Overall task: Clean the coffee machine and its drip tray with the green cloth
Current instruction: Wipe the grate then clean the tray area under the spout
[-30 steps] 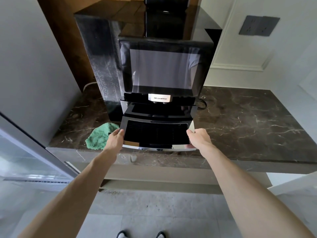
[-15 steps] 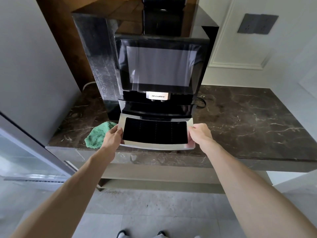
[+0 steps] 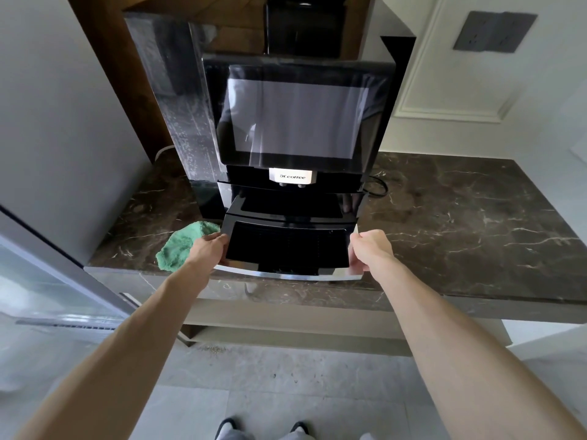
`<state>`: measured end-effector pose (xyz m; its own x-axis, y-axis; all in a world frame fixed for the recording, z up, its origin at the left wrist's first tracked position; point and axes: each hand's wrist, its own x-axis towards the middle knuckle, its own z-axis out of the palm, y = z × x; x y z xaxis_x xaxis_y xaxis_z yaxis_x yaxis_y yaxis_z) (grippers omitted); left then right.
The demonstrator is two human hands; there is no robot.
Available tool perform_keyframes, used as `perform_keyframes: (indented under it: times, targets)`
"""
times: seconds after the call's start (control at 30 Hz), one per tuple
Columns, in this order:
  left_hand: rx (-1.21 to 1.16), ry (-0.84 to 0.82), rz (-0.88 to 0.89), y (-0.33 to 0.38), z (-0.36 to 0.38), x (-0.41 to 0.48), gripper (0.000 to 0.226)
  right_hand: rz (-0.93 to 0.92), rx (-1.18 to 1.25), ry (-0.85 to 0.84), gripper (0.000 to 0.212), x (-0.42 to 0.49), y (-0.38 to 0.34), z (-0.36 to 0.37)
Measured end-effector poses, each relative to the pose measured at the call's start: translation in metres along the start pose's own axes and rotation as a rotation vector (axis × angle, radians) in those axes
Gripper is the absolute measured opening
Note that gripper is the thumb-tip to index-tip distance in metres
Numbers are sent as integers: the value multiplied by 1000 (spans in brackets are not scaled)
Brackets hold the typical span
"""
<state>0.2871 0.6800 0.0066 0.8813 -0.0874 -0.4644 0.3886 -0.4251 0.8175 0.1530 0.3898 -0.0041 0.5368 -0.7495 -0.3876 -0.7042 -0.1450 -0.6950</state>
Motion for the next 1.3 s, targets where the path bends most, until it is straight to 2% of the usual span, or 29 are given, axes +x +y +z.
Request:
perform_keyframes:
  times: [0.4, 0.6, 0.9, 1.13, 1.3]
  targets:
    - [-111, 19, 6, -7, -1, -8, 16, 7, 29, -4, 39, 8, 8, 6]
    - [-155, 60, -54, -6, 1, -7, 32, 55, 51, -8, 44, 19, 13, 7]
    - [-175, 61, -51, 5, 8, 11, 21, 57, 69, 22, 46, 35, 0, 6]
    - [-195, 83, -68, 9, 11, 22, 22, 57, 59, -3, 40, 37, -8, 1]
    - [-229, 80, -62, 3, 11, 26, 37, 35, 64, -43, 40, 38, -7, -1]
